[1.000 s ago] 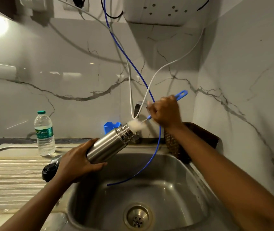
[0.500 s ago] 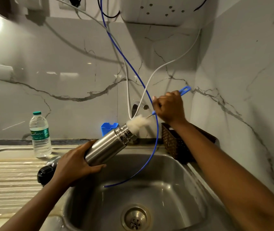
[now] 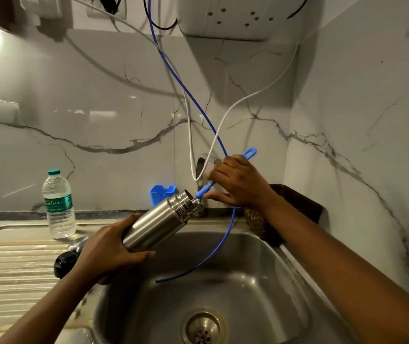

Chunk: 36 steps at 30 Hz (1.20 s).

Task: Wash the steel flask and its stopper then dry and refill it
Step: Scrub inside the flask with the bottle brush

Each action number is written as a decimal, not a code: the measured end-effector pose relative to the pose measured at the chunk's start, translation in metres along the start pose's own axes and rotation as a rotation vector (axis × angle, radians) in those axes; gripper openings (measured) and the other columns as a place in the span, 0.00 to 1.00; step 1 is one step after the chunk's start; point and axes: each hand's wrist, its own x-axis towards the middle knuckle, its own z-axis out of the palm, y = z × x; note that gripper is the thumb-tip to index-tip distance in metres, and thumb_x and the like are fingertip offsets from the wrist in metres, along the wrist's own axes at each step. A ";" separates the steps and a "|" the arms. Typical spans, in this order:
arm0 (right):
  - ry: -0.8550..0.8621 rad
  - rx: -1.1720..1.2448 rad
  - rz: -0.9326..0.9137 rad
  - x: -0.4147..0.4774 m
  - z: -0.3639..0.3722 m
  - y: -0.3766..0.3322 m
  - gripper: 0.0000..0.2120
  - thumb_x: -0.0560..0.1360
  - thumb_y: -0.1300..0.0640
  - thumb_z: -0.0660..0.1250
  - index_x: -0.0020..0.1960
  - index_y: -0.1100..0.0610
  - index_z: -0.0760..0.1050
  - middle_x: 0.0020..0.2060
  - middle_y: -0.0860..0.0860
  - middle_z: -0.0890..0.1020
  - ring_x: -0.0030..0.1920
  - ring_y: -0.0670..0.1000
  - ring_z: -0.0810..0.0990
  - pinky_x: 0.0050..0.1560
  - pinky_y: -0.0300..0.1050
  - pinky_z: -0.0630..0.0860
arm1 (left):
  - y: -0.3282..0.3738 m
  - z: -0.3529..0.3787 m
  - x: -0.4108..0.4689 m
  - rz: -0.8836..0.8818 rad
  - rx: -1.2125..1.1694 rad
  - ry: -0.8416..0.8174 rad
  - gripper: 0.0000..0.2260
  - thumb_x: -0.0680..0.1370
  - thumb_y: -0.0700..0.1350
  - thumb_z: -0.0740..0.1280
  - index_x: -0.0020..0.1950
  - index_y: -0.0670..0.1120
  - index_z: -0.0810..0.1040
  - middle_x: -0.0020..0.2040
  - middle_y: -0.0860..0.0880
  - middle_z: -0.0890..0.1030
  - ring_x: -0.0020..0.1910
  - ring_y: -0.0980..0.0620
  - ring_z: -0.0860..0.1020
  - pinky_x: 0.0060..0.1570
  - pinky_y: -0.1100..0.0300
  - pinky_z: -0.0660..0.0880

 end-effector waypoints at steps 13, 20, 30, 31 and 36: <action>-1.242 1.047 0.641 0.022 -0.047 0.044 0.18 0.78 0.47 0.61 0.49 0.61 0.81 0.24 0.45 0.71 0.25 0.44 0.66 0.28 0.34 0.64 | 0.005 0.000 -0.004 0.242 0.283 0.142 0.36 0.62 0.68 0.62 0.65 0.52 0.72 0.48 0.49 0.83 0.38 0.47 0.82 0.29 0.59 0.75; -0.262 0.238 -0.032 0.008 -0.040 0.030 0.18 0.74 0.42 0.59 0.41 0.54 0.80 0.34 0.47 0.78 0.32 0.46 0.74 0.30 0.30 0.58 | -0.003 -0.004 -0.003 0.090 -0.008 0.009 0.38 0.54 0.76 0.63 0.64 0.72 0.63 0.47 0.56 0.80 0.42 0.54 0.78 0.38 0.59 0.75; -1.371 1.079 0.614 0.040 -0.052 0.048 0.19 0.79 0.47 0.60 0.36 0.57 0.77 0.20 0.46 0.69 0.21 0.44 0.63 0.23 0.35 0.61 | 0.002 0.002 -0.002 0.292 0.298 0.180 0.36 0.61 0.68 0.63 0.65 0.52 0.72 0.48 0.49 0.83 0.37 0.48 0.82 0.30 0.59 0.75; -1.397 1.070 0.630 0.039 -0.050 0.048 0.19 0.79 0.46 0.59 0.38 0.58 0.78 0.20 0.46 0.69 0.21 0.44 0.63 0.23 0.35 0.62 | 0.002 0.003 -0.003 0.290 0.323 0.176 0.36 0.62 0.68 0.62 0.65 0.51 0.72 0.48 0.48 0.83 0.37 0.47 0.82 0.29 0.59 0.75; -0.918 0.815 0.478 0.023 -0.055 0.043 0.09 0.72 0.50 0.70 0.49 0.53 0.80 0.36 0.43 0.80 0.37 0.41 0.76 0.39 0.34 0.70 | -0.006 0.001 -0.003 0.162 0.223 0.105 0.41 0.59 0.73 0.62 0.68 0.57 0.71 0.51 0.53 0.82 0.43 0.49 0.81 0.34 0.60 0.70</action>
